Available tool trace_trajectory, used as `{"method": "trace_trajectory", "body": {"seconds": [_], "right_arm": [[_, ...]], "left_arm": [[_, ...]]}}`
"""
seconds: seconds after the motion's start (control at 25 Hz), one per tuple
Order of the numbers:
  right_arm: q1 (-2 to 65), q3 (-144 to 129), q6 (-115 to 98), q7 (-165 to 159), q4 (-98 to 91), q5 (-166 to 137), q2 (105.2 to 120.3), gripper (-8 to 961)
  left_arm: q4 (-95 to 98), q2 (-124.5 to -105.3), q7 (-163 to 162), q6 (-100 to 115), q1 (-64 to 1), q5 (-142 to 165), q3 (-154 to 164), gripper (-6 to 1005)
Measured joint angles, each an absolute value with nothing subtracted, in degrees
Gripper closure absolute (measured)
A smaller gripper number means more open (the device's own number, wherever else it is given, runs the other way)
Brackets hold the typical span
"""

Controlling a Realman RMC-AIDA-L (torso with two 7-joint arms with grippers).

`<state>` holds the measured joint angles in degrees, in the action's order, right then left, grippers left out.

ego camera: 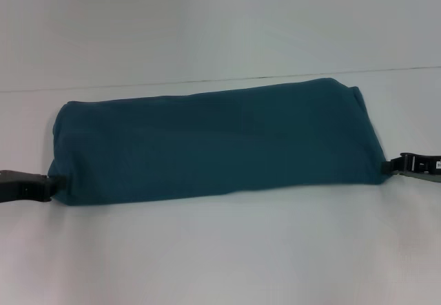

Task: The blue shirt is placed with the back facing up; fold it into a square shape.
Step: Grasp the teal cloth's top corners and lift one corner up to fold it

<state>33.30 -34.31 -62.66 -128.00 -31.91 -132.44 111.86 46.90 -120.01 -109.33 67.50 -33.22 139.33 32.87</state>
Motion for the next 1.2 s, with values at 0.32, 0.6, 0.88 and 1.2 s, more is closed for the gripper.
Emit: {"method": "trace_trajectory", "body": {"seconds": [0.32, 0.6, 0.88, 1.2], "right_arm": [[32.39, -34.12, -61.89, -127.58, -32.19, -132.33, 111.91, 953], [29.39, -32.89, -64.43, -124.32, -32.53, -129.54, 111.99, 954], [25.13, -31.00, -68.90, -119.47, -32.81, -125.12, 112.16, 953], [21.53, -29.57, -70.97, -117.54, -34.00, -124.37, 112.67, 953]], "left_arm": [[46.88, -120.14, -109.33, 67.57, -33.10, 139.33, 32.86, 997], [48.96, -120.14, -109.89, 70.33, -31.91, 139.31, 32.53, 997], [51.46, -120.25, -110.78, 73.76, -30.89, 139.30, 32.59, 998], [52.43, -120.23, -110.82, 74.59, -29.57, 139.39, 32.53, 998]]}}
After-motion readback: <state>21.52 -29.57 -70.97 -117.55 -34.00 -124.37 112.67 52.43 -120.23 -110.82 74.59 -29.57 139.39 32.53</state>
